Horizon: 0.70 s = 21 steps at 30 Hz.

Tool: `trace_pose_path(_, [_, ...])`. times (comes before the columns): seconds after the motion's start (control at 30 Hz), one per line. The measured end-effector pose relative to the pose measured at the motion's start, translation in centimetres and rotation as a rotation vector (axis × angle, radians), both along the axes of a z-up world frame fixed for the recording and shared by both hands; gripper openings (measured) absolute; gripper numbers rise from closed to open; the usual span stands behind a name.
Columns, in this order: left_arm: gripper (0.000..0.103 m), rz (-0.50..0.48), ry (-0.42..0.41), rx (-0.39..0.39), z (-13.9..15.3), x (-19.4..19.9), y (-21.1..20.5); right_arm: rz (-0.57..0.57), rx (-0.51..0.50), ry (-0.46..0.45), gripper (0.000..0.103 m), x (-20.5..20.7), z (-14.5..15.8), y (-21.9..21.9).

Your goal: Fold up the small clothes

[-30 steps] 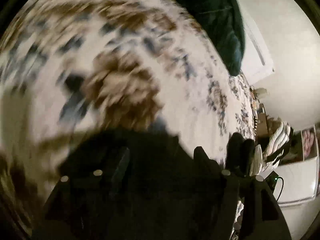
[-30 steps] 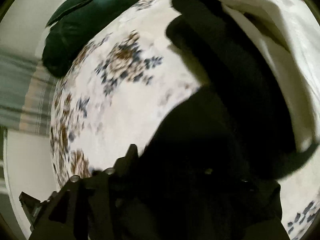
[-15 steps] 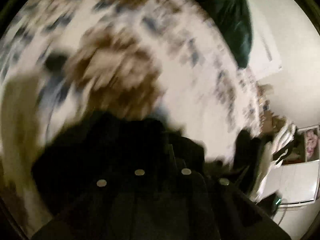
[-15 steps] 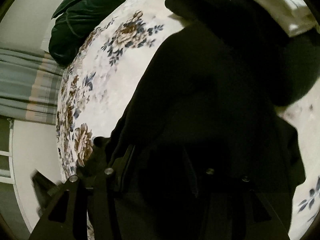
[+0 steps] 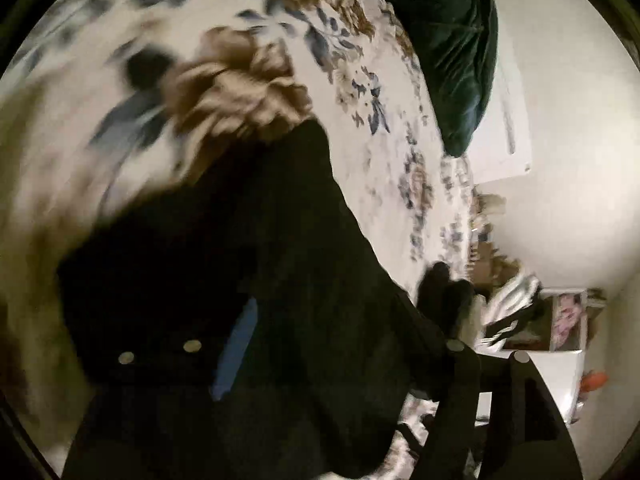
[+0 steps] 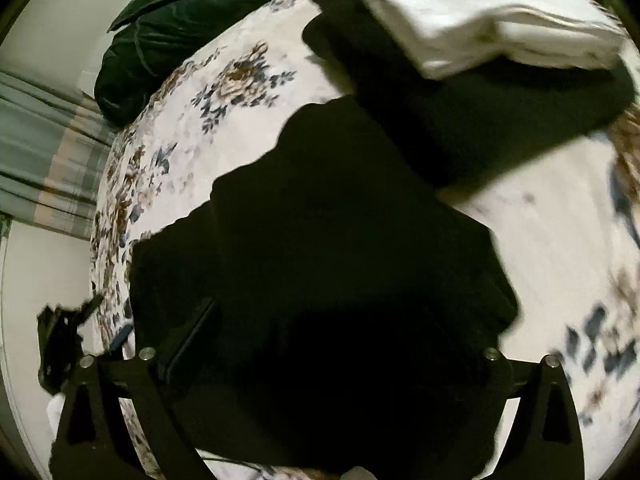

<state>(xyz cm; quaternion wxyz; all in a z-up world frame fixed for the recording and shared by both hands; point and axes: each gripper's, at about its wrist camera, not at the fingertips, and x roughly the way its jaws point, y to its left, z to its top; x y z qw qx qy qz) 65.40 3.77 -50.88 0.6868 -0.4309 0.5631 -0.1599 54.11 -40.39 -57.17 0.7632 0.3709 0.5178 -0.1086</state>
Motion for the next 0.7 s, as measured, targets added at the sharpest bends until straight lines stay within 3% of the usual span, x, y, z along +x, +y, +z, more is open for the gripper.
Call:
trace_pose_path(0.07, [0.067, 0.021, -0.032, 0.022, 1.4, -3.3, 1.0, -0.035, -0.016, -0.006, 0.099, -2.5, 0.5, -0.2])
trace_pose_path(0.17, [0.067, 0.042, -0.088, 0.148, 3.4, -8.3, 1.7, -0.140, 0.007, -0.001, 0.102, -7.4, 0.3, -1.1])
trace_pose_path(0.27, [0.067, 0.077, -0.076, 0.260, 2.9, -12.9, 1.4, -0.237, 0.089, 0.017, 0.102, -11.2, -1.5, -1.8])
trace_pose_path(0.37, [0.067, 0.112, 0.017, 0.230, -0.4, -14.6, 1.2, -0.312, 0.241, 0.044, 0.103, -13.8, -5.3, -2.1])
trace_pose_path(0.5, [0.067, 0.156, 0.043, 0.195, -4.0, -13.8, 1.0, -0.336, 0.431, 0.015, 0.103, -14.0, -9.9, -1.7])
trace_pose_path(0.6, [0.075, 0.198, 0.082, 0.159, -6.4, -12.1, 1.3, -0.341, 0.459, -0.019, 0.103, -13.6, -11.5, -2.1])
trace_pose_path(0.63, [0.077, 0.206, 0.093, 0.166, -6.6, -11.6, 1.3, -0.360, 0.466, -0.035, 0.098, -13.8, -11.5, -2.5])
trace_pose_path(0.67, [0.080, 0.200, 0.100, 0.167, -6.6, -11.2, 1.1, -0.397, 0.462, -0.050, 0.071, -14.4, -11.3, -3.2])
trace_pose_path(0.7, [0.081, 0.192, 0.103, 0.177, -6.4, -11.1, 0.8, -0.422, 0.421, -0.037, 0.060, -14.9, -10.8, -4.3])
